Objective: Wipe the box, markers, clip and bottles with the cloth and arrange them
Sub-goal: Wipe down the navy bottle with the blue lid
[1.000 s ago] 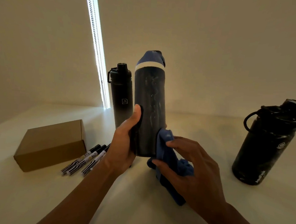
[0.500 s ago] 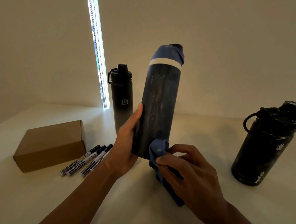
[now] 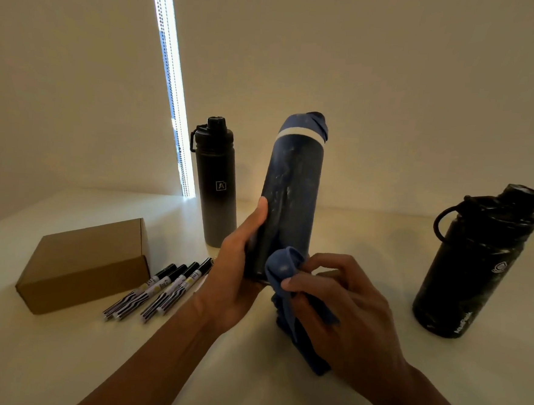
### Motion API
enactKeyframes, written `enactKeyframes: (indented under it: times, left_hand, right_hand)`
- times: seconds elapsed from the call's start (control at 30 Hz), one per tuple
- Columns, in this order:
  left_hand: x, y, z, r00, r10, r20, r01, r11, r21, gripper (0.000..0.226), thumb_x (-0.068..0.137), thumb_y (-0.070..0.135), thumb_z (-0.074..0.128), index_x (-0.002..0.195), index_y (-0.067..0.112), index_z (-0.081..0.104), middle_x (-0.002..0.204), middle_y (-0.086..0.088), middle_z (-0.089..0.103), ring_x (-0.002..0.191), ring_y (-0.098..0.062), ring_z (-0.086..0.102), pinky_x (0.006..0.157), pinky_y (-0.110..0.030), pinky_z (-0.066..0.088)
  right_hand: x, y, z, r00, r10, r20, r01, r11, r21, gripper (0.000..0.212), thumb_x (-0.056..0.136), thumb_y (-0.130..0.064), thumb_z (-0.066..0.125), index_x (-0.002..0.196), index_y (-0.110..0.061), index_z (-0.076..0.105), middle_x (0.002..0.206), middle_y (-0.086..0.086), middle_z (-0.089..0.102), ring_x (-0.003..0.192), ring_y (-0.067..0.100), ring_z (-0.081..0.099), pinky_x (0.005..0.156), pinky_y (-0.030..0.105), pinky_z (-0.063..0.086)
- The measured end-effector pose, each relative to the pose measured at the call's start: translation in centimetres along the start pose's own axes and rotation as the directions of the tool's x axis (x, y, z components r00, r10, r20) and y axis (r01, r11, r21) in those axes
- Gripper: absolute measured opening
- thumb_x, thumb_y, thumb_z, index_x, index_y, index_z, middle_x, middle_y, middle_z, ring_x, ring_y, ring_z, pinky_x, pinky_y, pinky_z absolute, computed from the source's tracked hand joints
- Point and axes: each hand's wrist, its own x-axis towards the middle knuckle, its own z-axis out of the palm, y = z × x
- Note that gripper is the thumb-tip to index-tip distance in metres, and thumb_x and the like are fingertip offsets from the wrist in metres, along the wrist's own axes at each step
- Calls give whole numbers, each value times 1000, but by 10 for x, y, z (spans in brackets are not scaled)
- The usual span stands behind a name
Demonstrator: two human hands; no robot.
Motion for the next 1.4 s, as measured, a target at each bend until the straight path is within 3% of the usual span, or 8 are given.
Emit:
enactKeyframes:
  times: [0.07, 0.17, 0.37, 0.53, 0.73, 0.9, 1.17, 1.4]
  left_hand:
    - [-2, 0, -1, 999, 45, -7, -45, 999, 8, 38, 90, 51, 59, 111, 21, 69, 92, 5, 81, 84, -10, 78, 69, -26, 61]
    - [-4, 2, -1, 996, 75, -38, -74, 997, 28, 31, 98, 50, 54, 116, 28, 68, 105, 3, 81, 98, -16, 78, 83, -35, 59]
    - [1, -1, -6, 993, 76, -90, -70, 996, 59, 36, 102, 53, 52, 128, 31, 62, 113, 5, 78, 105, -18, 76, 85, -37, 59]
    - [1, 0, -5, 989, 101, -106, -98, 995, 35, 36, 101, 53, 52, 128, 31, 62, 115, 3, 78, 108, -20, 75, 90, -40, 60]
    - [0, 2, -5, 986, 117, -119, -114, 993, 31, 36, 102, 52, 52, 129, 30, 62, 118, 2, 77, 110, -21, 74, 90, -40, 60]
    - [2, 1, -6, 981, 121, -151, -117, 992, 35, 43, 101, 53, 55, 134, 27, 60, 122, 0, 76, 114, -22, 73, 92, -40, 59]
    - [3, -2, -7, 979, 131, -159, -125, 991, 48, 46, 101, 54, 55, 136, 25, 59, 122, -1, 76, 112, -23, 74, 92, -41, 59]
    - [5, -2, -10, 978, 116, -172, -110, 993, 40, 50, 99, 55, 58, 138, 24, 57, 126, -2, 74, 114, -22, 73, 91, -40, 60]
  right_hand:
    - [4, 1, -1, 983, 176, -60, -162, 967, 195, 23, 97, -26, 69, 116, -39, 62, 117, -19, 65, 103, -2, 66, 91, 14, 51]
    - [7, 14, -4, 905, 423, -35, -366, 819, 442, 39, 95, -16, 70, 126, -36, 56, 113, -8, 74, 106, 13, 73, 91, 39, 59]
    - [18, 9, -13, 829, 542, 142, -515, 639, 571, 54, 88, -13, 75, 132, -28, 47, 119, -6, 71, 106, 16, 73, 87, 37, 62]
    - [17, 7, -5, 662, 714, 228, -652, 398, 645, 66, 70, -28, 86, 127, -27, 53, 109, -12, 74, 100, 7, 73, 83, 25, 60]
    - [16, 2, 2, 537, 722, 436, -736, 150, 660, 43, 74, -37, 85, 108, -13, 75, 105, 6, 78, 97, 28, 76, 90, 51, 60]
    - [15, 5, 0, 611, 701, 368, -702, 266, 660, 19, 91, -34, 72, 109, -28, 76, 114, 0, 75, 108, 23, 72, 96, 49, 56]
    - [17, 1, 4, 707, 638, 304, -683, 506, 526, 37, 101, -37, 55, 132, -57, 57, 115, -36, 65, 105, -21, 59, 85, 10, 52]
    - [13, 11, 2, 483, 717, 503, -806, 140, 575, 29, 90, -41, 72, 111, -22, 75, 108, 2, 78, 104, 22, 74, 98, 48, 57]
